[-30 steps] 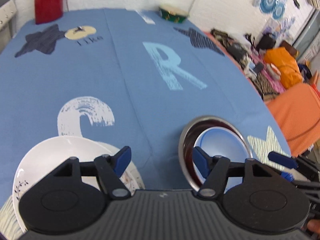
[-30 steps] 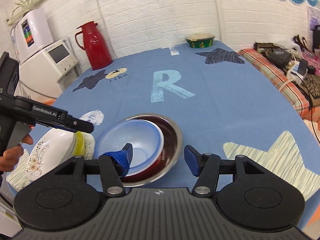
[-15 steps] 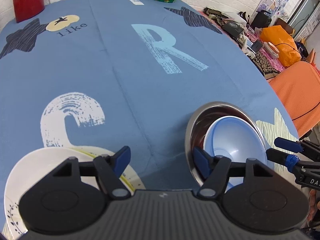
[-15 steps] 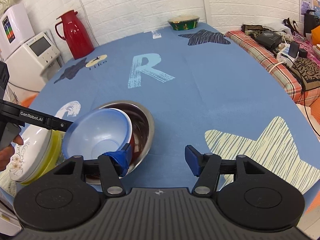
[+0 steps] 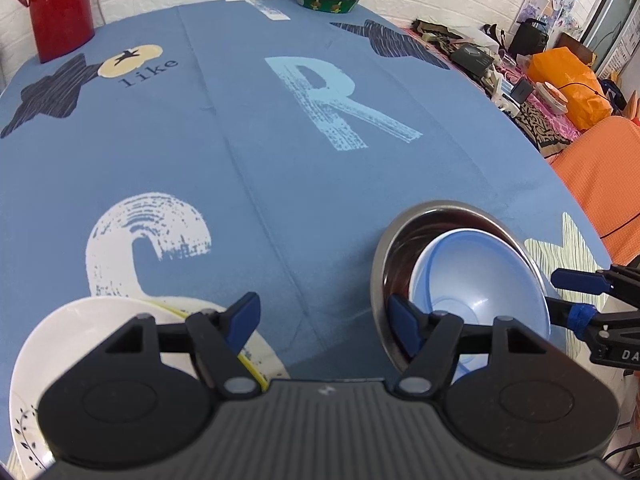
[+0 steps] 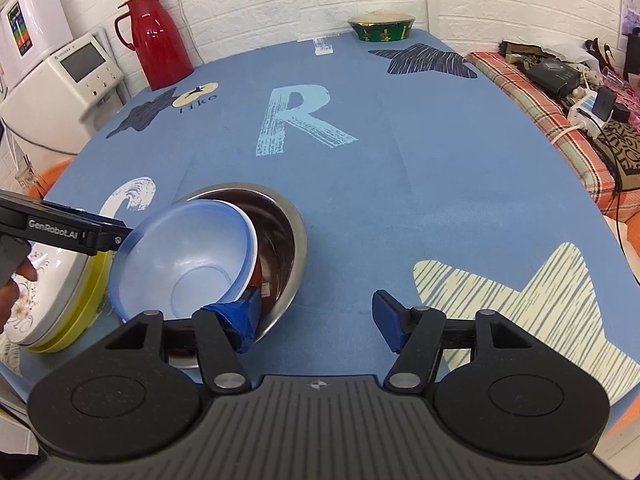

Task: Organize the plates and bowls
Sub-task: 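Grasp the steel bowl's rim with the right tool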

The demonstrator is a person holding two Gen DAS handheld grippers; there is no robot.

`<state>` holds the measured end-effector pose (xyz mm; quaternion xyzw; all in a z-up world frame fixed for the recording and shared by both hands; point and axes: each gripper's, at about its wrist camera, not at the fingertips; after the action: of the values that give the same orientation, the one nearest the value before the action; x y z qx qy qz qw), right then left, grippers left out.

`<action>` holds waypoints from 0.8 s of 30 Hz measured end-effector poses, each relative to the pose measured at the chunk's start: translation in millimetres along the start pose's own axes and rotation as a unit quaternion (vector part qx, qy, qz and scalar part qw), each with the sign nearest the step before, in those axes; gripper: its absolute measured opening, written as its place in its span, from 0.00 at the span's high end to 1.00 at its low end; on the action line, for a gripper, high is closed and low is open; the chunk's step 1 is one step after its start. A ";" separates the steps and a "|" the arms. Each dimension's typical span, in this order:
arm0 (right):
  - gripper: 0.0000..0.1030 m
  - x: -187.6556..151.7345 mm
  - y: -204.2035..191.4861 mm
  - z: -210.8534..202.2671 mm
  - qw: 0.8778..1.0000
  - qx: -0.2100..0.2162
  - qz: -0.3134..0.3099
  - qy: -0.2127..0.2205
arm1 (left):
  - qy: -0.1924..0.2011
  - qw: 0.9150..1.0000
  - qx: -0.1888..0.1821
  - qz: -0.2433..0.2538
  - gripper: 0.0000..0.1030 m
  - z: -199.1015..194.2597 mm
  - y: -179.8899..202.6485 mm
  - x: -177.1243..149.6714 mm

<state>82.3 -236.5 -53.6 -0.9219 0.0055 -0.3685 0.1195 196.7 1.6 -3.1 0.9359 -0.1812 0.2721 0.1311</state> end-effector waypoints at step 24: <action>0.30 -5.7 22.5 15.7 0.998 0.013 0.059 -0.004 | 0.014 1.000 -0.010 -0.019 0.30 4.3 -3.9 -4.9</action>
<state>90.6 -254.4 -73.5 -0.9198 0.0543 -0.3573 0.1531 196.4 4.9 -9.9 0.9339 -0.1646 0.2807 0.1479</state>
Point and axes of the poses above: each gripper's, at about its wrist camera, not at the fingertips, and z roughly the way its jaws point, y to its right, x to its top, and after that the axes turned 4 degrees about z, right-handed
